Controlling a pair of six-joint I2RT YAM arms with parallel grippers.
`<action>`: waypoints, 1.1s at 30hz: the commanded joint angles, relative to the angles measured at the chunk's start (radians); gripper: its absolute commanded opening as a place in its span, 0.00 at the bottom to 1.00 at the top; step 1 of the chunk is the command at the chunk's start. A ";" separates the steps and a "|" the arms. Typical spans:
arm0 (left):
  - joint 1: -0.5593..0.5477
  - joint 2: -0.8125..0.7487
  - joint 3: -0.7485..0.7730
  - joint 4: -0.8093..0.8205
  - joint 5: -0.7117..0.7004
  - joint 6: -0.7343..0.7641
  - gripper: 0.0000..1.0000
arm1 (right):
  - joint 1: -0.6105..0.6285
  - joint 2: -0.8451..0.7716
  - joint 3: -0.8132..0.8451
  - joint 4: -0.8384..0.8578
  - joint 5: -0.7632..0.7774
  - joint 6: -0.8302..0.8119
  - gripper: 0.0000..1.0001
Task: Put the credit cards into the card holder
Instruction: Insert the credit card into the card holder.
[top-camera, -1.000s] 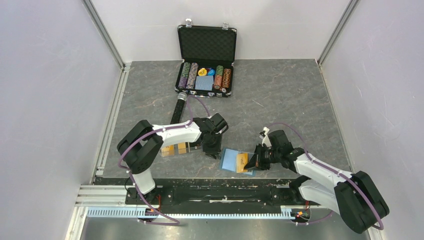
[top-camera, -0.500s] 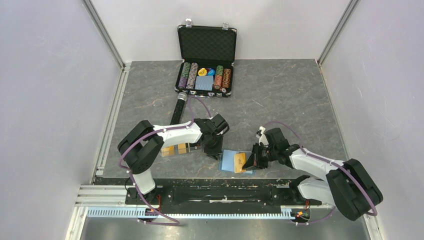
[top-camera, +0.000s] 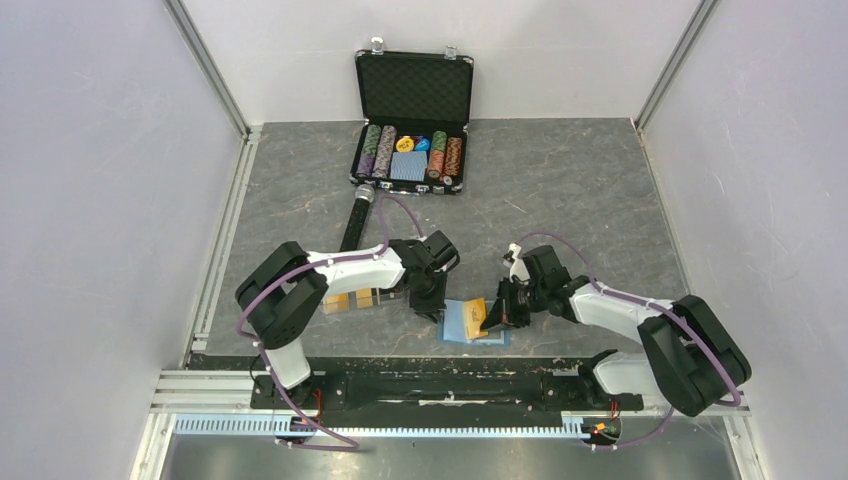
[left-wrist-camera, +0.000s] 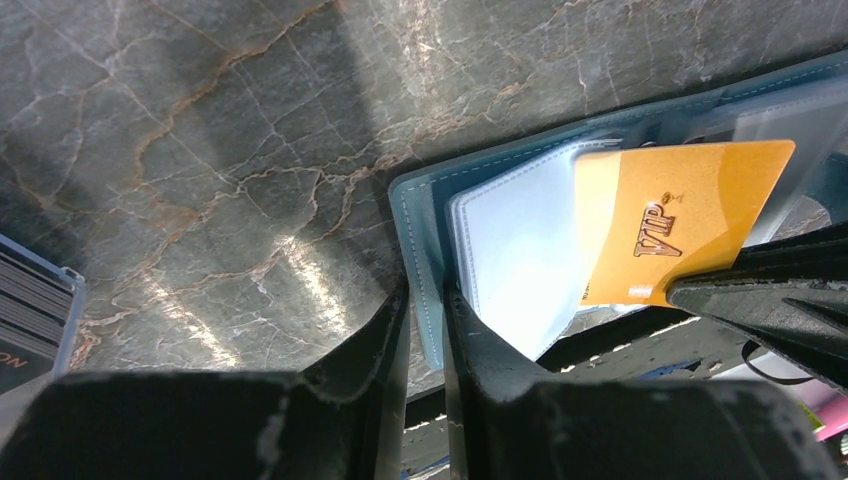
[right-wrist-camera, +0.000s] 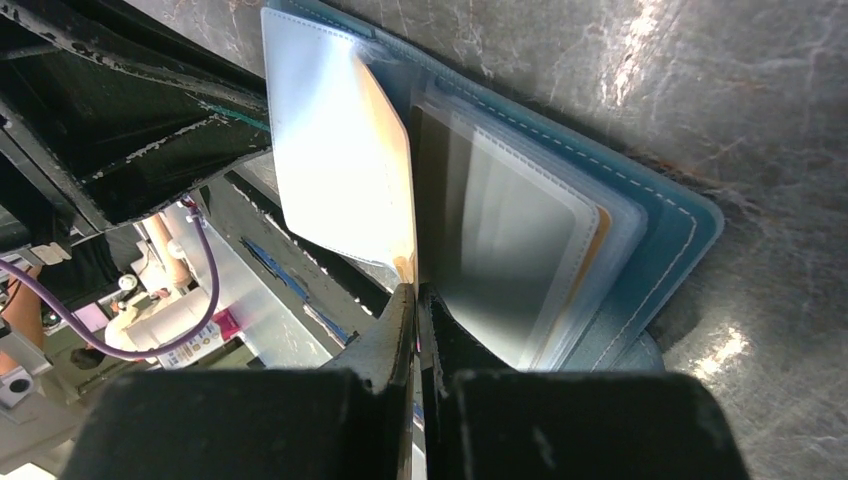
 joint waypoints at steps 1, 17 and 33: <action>-0.023 -0.001 -0.039 0.015 -0.006 -0.044 0.23 | 0.001 0.019 0.007 0.060 0.045 -0.024 0.00; -0.059 0.003 -0.045 0.031 -0.016 -0.079 0.18 | 0.098 0.050 -0.068 0.304 0.000 0.153 0.15; -0.059 0.039 0.009 0.003 -0.022 -0.057 0.17 | 0.120 -0.016 0.182 -0.207 0.211 -0.077 0.58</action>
